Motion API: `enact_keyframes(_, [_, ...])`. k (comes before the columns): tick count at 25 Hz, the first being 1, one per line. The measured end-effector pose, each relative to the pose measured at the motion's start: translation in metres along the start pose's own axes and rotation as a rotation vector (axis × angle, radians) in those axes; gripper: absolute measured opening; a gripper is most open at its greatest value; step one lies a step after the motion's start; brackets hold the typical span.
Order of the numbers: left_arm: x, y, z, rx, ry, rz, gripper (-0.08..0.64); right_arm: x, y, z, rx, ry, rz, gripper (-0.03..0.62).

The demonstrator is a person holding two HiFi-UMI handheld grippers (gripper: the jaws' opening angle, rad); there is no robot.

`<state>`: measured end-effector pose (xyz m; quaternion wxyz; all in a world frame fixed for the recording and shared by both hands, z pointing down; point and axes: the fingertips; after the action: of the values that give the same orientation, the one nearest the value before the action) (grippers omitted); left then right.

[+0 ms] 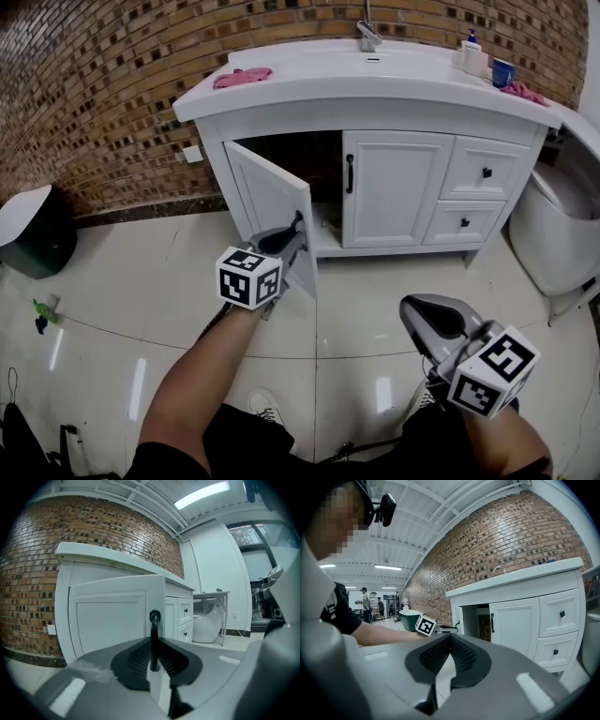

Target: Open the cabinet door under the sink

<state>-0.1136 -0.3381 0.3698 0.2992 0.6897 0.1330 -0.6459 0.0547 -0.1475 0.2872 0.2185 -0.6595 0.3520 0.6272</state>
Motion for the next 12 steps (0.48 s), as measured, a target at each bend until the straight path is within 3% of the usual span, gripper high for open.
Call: enact_keyframes(12, [-0.010,-0.045,0.015,-0.001,0.026,0.023,0.044,0.002,0.007,0.032,0.009,-0.035,-0.006,0.008])
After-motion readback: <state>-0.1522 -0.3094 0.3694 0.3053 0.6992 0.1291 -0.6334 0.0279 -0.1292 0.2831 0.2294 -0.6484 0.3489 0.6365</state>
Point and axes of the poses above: the fingertips, and each gripper's own axes: y forward along the fingers, z to its left, x out of its top, and after that the axes turned 1 degree about -y, right-handed
